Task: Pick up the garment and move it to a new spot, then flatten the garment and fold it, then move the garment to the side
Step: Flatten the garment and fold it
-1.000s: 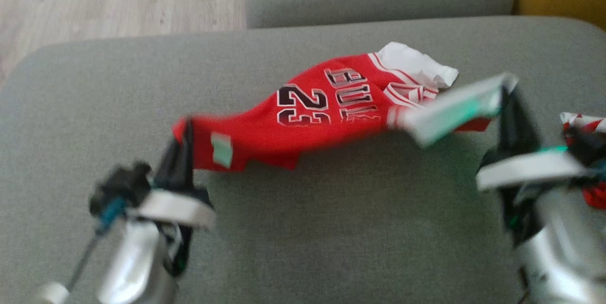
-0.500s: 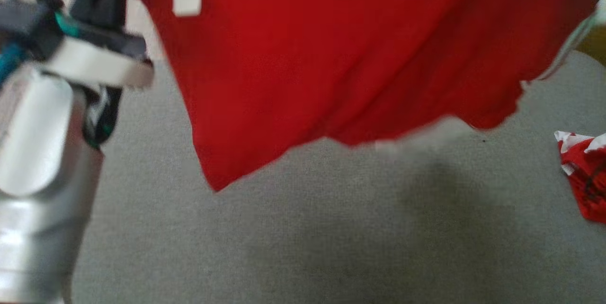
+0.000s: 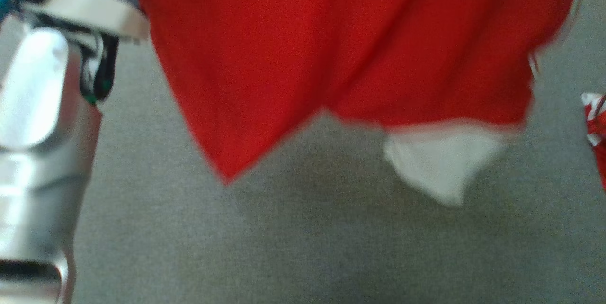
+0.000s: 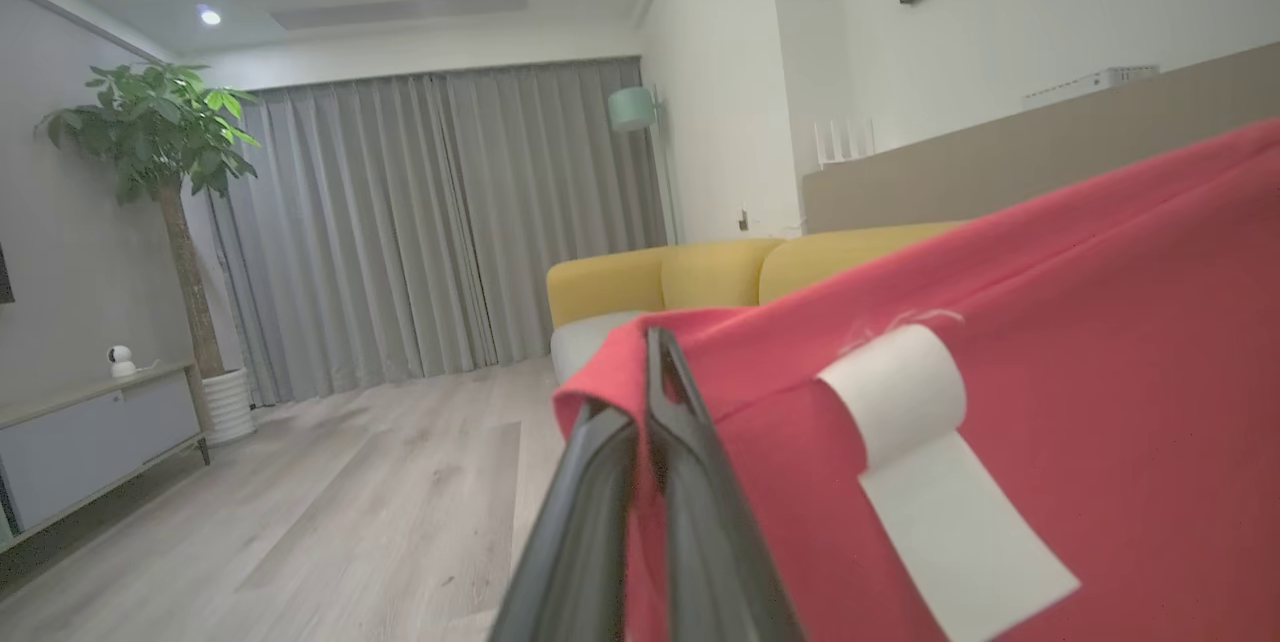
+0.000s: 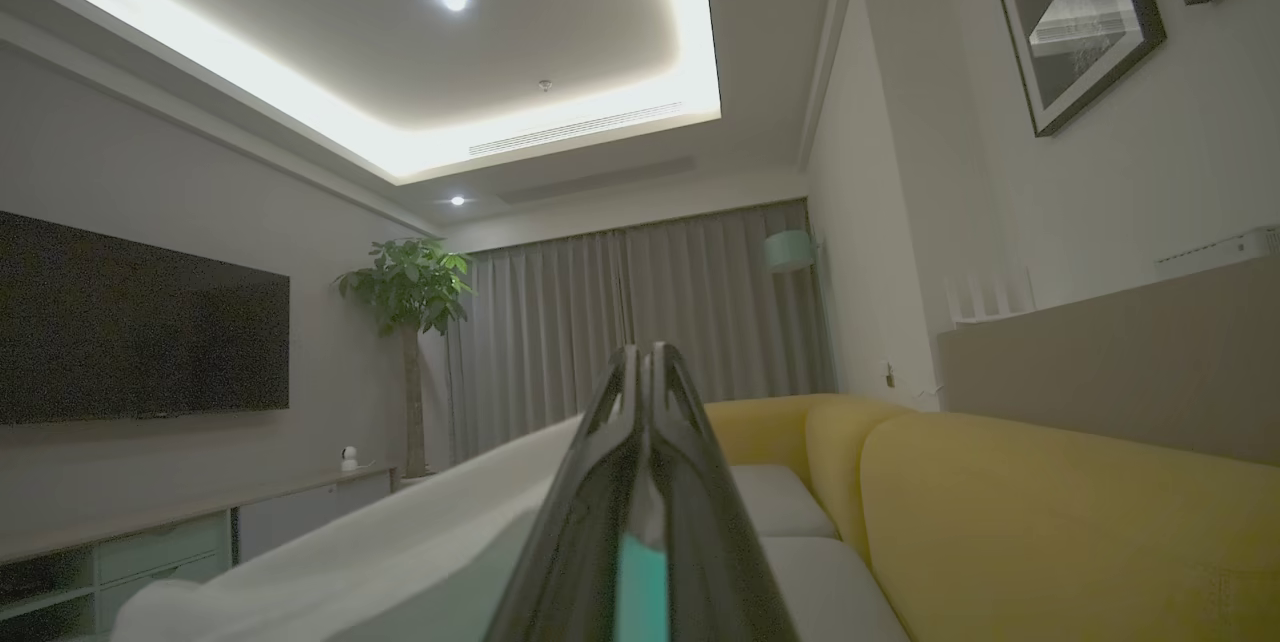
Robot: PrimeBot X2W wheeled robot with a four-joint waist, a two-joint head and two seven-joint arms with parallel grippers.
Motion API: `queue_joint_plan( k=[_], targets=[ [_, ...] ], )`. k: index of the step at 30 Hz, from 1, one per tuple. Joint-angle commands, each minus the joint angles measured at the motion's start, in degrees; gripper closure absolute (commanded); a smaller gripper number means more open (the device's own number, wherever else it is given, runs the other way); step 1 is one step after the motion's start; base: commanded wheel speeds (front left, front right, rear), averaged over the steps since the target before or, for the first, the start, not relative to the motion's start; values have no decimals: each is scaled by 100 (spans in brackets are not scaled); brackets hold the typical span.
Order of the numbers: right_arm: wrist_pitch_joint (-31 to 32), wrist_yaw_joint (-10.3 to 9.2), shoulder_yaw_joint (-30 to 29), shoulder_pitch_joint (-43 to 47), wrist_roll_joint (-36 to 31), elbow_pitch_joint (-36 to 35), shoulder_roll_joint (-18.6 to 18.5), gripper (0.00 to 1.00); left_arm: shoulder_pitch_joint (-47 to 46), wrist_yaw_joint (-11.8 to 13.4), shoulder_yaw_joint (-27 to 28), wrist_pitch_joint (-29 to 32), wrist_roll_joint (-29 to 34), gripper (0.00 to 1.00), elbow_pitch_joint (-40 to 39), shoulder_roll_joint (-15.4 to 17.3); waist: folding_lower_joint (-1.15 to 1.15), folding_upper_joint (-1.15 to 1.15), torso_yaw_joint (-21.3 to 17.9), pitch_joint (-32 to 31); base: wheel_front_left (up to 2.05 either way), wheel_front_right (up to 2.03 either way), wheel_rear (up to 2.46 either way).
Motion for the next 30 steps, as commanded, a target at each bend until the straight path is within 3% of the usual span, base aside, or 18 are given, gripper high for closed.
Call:
queue_joint_plan(
  k=[1, 6, 10, 19, 30],
  targets=[
    [-226, -4, -85, -700, -106, 19, 36, 100, -712, 126, 239, -328, 146, 100, -40, 181, -1, 0, -108, 502, 0, 0, 0],
    [-504, -4, -154, -1317, -265, 487, 33, 100, -1327, 221, 323, -910, 263, 100, 381, 40, -1, 0, -197, 675, 0, 0, 0],
    [-564, -4, -15, -947, -48, 667, 57, 100, -1099, 143, 319, -1022, 213, 100, 801, -76, -1, 0, -299, 600, 0, 0, 0],
    [-588, -4, 582, 1916, 1062, 314, 57, 100, 1240, 67, 970, -1059, -243, 100, 1149, -625, -1, 0, -526, 432, 0, 0, 0],
    [-591, -4, 1062, 4580, 2051, 40, 246, 100, 3551, -190, 1788, -1060, -172, 100, 1043, -1352, -1, 0, -659, -59, 0, 0, 0]
  ],
)
